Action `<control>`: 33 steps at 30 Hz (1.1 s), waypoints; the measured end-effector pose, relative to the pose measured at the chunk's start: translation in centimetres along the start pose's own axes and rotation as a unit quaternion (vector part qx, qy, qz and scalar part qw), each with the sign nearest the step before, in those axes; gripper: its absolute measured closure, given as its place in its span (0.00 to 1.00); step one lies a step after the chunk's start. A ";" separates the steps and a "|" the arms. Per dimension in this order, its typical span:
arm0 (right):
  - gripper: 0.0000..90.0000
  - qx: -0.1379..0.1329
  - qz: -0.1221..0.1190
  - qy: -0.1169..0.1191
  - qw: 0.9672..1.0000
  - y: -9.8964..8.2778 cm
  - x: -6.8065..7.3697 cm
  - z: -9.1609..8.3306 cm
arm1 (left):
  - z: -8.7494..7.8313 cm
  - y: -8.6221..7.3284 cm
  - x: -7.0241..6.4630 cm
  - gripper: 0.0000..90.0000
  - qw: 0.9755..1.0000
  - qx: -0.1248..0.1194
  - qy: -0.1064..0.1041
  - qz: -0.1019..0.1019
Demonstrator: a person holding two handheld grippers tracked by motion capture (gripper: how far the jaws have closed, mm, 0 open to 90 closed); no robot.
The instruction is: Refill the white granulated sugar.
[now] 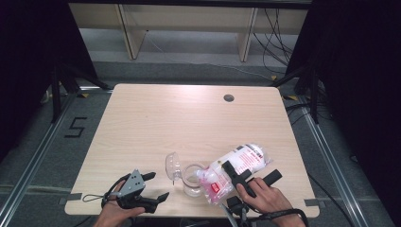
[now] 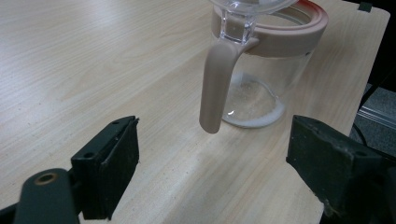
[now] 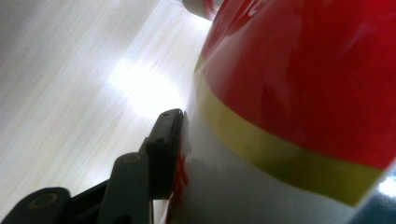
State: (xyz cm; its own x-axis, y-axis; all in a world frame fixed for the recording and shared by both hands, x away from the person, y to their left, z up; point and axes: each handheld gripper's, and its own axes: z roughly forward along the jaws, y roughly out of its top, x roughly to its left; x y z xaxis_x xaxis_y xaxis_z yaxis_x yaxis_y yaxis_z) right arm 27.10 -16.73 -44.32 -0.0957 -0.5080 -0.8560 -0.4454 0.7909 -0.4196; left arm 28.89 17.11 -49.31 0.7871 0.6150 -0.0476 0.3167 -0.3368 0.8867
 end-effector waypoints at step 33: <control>0.61 0.011 -0.020 -0.001 1.000 -0.3 -0.6 0.4 | -0.1 0.0 0.0 0.18 1.000 -0.004 0.000 -0.005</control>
State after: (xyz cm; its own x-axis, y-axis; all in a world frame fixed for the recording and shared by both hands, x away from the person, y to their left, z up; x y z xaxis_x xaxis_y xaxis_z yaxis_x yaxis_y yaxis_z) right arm 27.66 -16.57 -43.78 -0.0763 -0.5385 -0.8392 -0.4287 0.7776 -0.4600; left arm 28.86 17.17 -49.27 0.7836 0.6187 -0.0559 0.3198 -0.3246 0.8902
